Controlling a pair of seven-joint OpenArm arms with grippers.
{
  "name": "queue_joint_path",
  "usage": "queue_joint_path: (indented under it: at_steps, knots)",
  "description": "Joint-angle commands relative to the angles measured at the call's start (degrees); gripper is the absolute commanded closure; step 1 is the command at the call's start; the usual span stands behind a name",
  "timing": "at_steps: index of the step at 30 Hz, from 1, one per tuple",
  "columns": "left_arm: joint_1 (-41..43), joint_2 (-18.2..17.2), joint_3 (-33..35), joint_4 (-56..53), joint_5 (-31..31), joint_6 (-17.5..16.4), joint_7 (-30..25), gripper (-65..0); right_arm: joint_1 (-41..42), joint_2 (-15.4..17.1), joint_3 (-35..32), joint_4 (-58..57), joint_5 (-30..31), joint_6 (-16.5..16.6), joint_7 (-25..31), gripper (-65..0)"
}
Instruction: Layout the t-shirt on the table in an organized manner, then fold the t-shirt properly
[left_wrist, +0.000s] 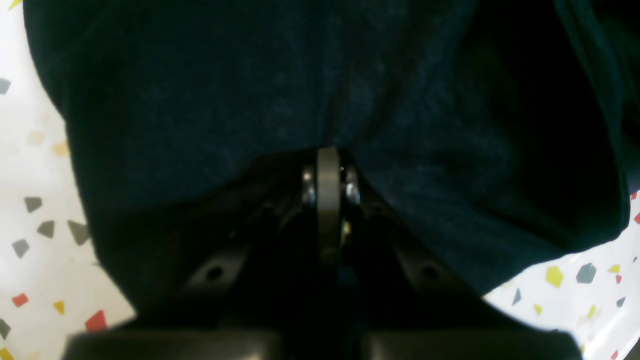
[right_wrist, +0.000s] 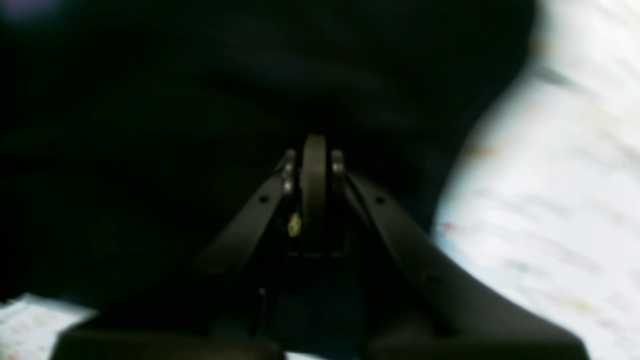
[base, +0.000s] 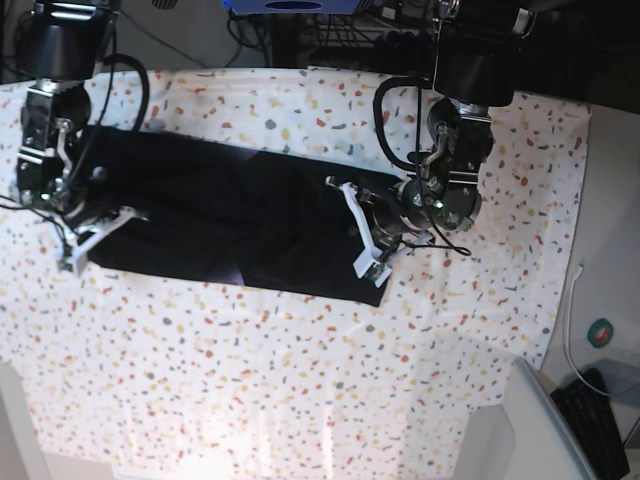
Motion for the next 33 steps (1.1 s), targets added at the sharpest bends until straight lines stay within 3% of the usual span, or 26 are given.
queue_joint_path:
  at_steps: [1,5,9,13,15,20,22,23,26,28,30,33]
  knots:
    - [-0.31,-1.26,-0.30,0.26,2.09,1.03,1.80,0.0,1.35,0.29,0.76,0.96,1.26,0.46,0.98,0.0]
    - [-0.40,-1.26,-0.39,1.06,1.83,1.03,1.80,0.0,1.18,1.43,2.52,2.90,1.43,0.54,0.46,0.0]
    - [0.66,-1.00,-0.65,7.65,1.65,1.03,2.07,0.0,-1.72,0.64,2.69,14.33,2.40,0.54,-2.53,0.0]
    - [2.59,-0.91,-7.86,17.67,1.48,1.03,4.53,0.0,-3.13,0.20,9.02,23.20,14.97,1.51,-8.86,0.0]
    - [2.85,-1.35,-12.61,21.89,-1.69,0.77,8.31,0.0,-2.34,0.38,14.74,21.80,24.03,5.91,-12.38,0.0]
    - [4.70,-7.59,-21.84,20.75,-13.73,0.77,11.30,0.0,-1.64,3.72,19.75,9.49,36.25,19.53,-15.10,-39.5]
    - [5.58,-10.67,-22.72,16.97,-17.60,0.77,10.07,0.0,-1.46,4.95,19.49,3.95,36.60,24.02,-14.40,-47.0]
    - [6.19,-11.81,-22.81,14.95,-19.09,0.77,8.57,0.0,-1.37,5.65,19.05,1.05,36.25,25.51,-12.91,-46.5]
    - [7.95,-13.57,-22.28,9.85,-21.12,0.77,2.95,-21.4,-1.28,8.20,15.27,-5.37,33.52,27.44,-7.28,-45.5]
    - [8.22,-13.66,-22.28,7.30,-20.94,0.77,0.66,-30.1,-1.28,9.17,12.80,-8.36,32.20,27.44,-4.64,-45.3]
    - [8.22,-13.57,-22.28,5.36,-20.94,0.77,-0.48,-33.7,-1.28,9.96,11.40,-10.91,32.03,27.53,-3.06,-45.3]
    - [7.43,-13.48,-20.17,3.25,-20.94,0.77,-1.80,-31.3,-0.93,10.49,10.61,-14.33,32.03,27.71,-1.92,-45.5]
